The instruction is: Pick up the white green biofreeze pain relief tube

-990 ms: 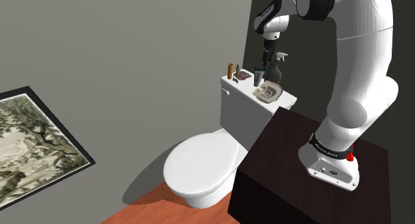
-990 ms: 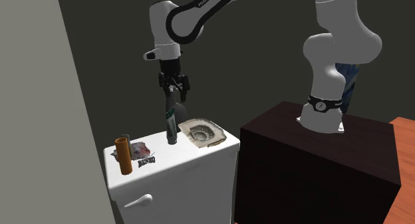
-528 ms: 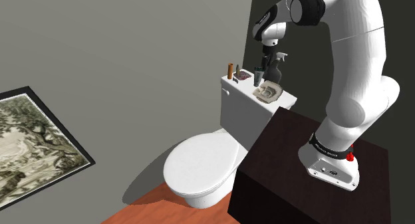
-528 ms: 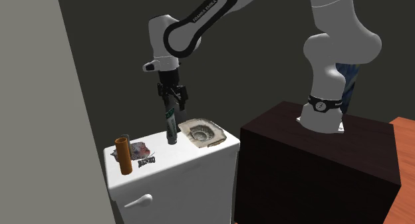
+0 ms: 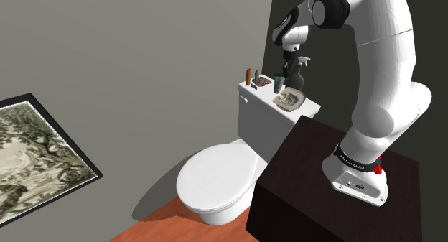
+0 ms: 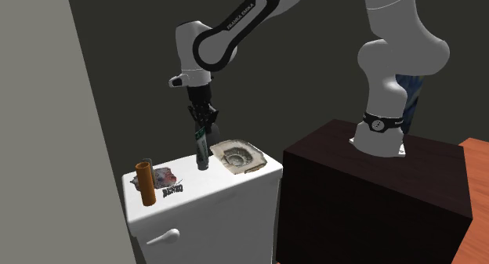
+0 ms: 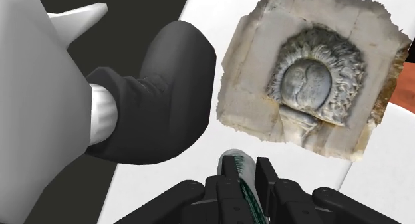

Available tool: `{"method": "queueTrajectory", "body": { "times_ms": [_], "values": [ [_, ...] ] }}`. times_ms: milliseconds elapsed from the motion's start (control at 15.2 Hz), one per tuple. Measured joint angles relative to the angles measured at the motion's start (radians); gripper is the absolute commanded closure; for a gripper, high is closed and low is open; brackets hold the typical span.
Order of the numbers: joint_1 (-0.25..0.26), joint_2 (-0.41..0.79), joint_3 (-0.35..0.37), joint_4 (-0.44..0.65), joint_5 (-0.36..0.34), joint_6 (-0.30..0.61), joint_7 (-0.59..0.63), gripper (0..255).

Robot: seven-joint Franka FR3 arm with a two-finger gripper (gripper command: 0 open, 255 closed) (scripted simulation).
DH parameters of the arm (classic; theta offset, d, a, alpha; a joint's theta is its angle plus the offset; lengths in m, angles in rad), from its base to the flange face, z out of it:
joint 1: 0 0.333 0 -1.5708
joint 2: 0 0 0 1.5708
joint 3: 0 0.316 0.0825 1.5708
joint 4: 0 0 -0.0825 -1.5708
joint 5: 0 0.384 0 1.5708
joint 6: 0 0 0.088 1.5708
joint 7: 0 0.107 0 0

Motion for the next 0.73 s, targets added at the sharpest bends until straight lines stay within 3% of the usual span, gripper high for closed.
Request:
{"method": "queueTrajectory", "body": {
  "times_ms": [726],
  "values": [
    [0.009,-0.037,-0.014,0.015,-0.02,-0.05,0.011,255]
  ]
}}
